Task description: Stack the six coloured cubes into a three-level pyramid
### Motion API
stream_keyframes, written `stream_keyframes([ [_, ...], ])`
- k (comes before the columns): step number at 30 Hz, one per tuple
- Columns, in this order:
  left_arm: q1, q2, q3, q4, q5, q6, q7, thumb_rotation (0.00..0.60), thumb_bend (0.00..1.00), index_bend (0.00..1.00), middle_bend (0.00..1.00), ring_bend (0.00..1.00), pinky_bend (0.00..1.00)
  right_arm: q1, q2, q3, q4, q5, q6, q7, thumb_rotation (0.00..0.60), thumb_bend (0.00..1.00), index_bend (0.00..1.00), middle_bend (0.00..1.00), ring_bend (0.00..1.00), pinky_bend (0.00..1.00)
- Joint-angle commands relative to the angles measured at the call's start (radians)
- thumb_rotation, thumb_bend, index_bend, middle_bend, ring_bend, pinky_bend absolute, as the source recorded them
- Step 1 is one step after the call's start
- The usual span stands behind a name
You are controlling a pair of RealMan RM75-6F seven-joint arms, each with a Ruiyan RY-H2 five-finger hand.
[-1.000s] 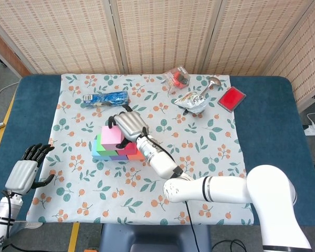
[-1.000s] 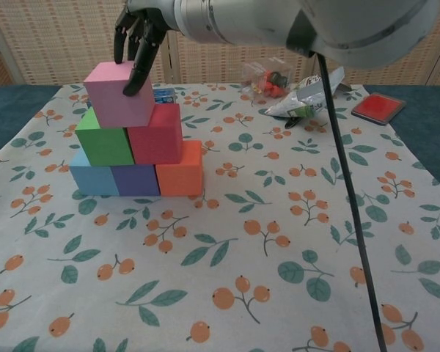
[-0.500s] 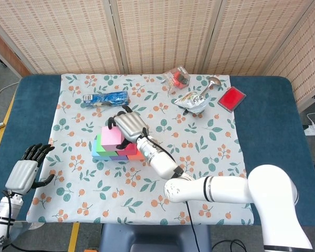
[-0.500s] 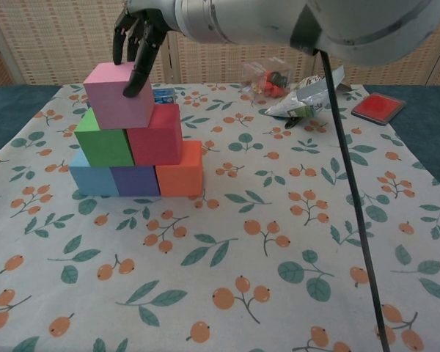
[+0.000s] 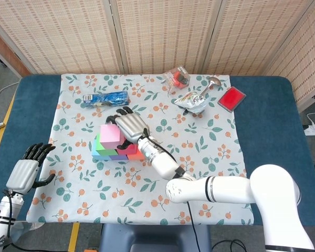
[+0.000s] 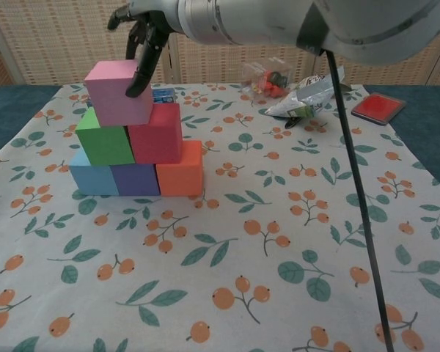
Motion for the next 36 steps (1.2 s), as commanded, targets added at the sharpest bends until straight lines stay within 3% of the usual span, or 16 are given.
stream_keyframes([
  [1, 0.000, 0.001, 0.000, -0.002, 0.002, 0.002, 0.001, 0.600, 0.29, 0.13, 0.09, 0.00, 0.06, -0.002, 0.002, 0.000, -0.003, -0.001, -0.001, 0.003, 0.600, 0.07, 0.00, 0.24, 0.06, 0.00],
  [11, -0.008, 0.000, -0.001, 0.003, 0.009, -0.001, 0.007, 0.600, 0.29, 0.13, 0.09, 0.00, 0.06, -0.023, 0.036, 0.014, -0.047, -0.024, 0.022, 0.027, 0.600, 0.07, 0.00, 0.22, 0.06, 0.00],
  [18, -0.060, -0.008, 0.021, 0.056, 0.047, -0.083, 0.001, 0.600, 0.29, 0.13, 0.09, 0.00, 0.06, -0.131, 0.129, -0.007, -0.100, -0.057, 0.061, 0.094, 0.600, 0.07, 0.00, 0.14, 0.00, 0.00],
  [27, -0.156, -0.042, 0.014, 0.085, 0.072, -0.190, 0.026, 0.600, 0.29, 0.10, 0.06, 0.00, 0.06, -0.245, 0.047, -0.051, 0.057, -0.155, -0.006, 0.257, 0.600, 0.03, 0.00, 0.09, 0.00, 0.00],
  [36, -0.211, -0.064, 0.011, 0.070, 0.083, -0.230, 0.062, 0.600, 0.29, 0.10, 0.05, 0.00, 0.06, -0.267, -0.068, -0.043, 0.202, -0.238, -0.078, 0.347, 0.600, 0.03, 0.00, 0.06, 0.00, 0.00],
])
